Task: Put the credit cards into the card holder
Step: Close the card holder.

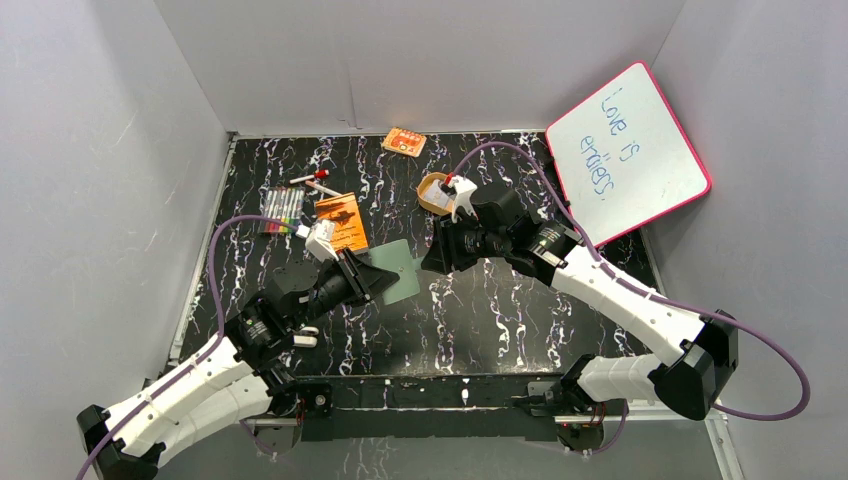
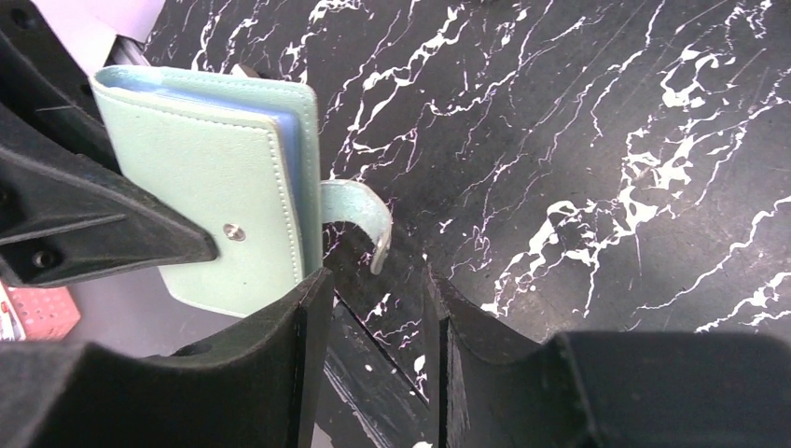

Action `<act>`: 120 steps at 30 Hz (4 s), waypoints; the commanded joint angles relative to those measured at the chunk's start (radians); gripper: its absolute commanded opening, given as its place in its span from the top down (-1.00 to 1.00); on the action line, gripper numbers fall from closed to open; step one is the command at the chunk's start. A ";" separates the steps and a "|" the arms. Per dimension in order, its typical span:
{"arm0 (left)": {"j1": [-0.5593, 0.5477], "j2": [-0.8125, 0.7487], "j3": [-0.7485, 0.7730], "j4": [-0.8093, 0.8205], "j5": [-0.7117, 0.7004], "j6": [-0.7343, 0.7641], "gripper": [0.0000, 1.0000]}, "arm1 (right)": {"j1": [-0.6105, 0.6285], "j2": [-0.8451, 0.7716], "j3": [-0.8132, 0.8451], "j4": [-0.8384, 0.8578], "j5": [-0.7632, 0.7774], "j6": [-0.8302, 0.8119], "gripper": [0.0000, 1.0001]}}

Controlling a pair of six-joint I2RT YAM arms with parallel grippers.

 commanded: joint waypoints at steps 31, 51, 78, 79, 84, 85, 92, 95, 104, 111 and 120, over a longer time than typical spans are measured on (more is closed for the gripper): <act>0.000 -0.055 0.020 0.024 -0.003 0.005 1.00 | 0.003 0.026 0.057 0.077 -0.006 0.039 0.56; 0.000 -0.063 0.015 0.017 -0.008 0.006 1.00 | 0.002 -0.005 0.032 0.101 0.012 0.057 0.37; 0.000 -0.076 0.015 0.014 -0.014 0.005 1.00 | 0.002 0.001 0.029 0.085 0.008 0.065 0.51; -0.001 -0.078 0.015 0.014 -0.015 0.005 1.00 | 0.002 -0.001 0.027 0.087 0.009 0.064 0.51; -0.001 -0.084 0.016 0.005 -0.027 0.004 1.00 | 0.002 0.002 0.029 0.084 0.004 0.066 0.48; 0.000 -0.087 0.015 0.004 -0.030 0.004 1.00 | 0.002 0.002 0.028 0.084 0.004 0.066 0.47; 0.000 -0.088 0.015 0.009 -0.026 0.002 1.00 | 0.003 0.001 0.026 0.093 0.001 0.067 0.51; -0.001 -0.087 0.014 0.013 -0.020 0.001 1.00 | 0.002 -0.004 0.022 0.100 0.001 0.066 0.51; 0.000 -0.084 0.012 0.021 -0.014 -0.004 1.00 | 0.003 -0.004 0.015 0.112 -0.010 0.071 0.50; 0.000 -0.083 0.015 0.024 -0.011 -0.005 1.00 | 0.002 -0.004 0.015 0.115 -0.011 0.073 0.54; 0.000 -0.086 0.013 0.026 -0.008 -0.008 1.00 | 0.002 -0.003 0.013 0.117 -0.022 0.073 0.61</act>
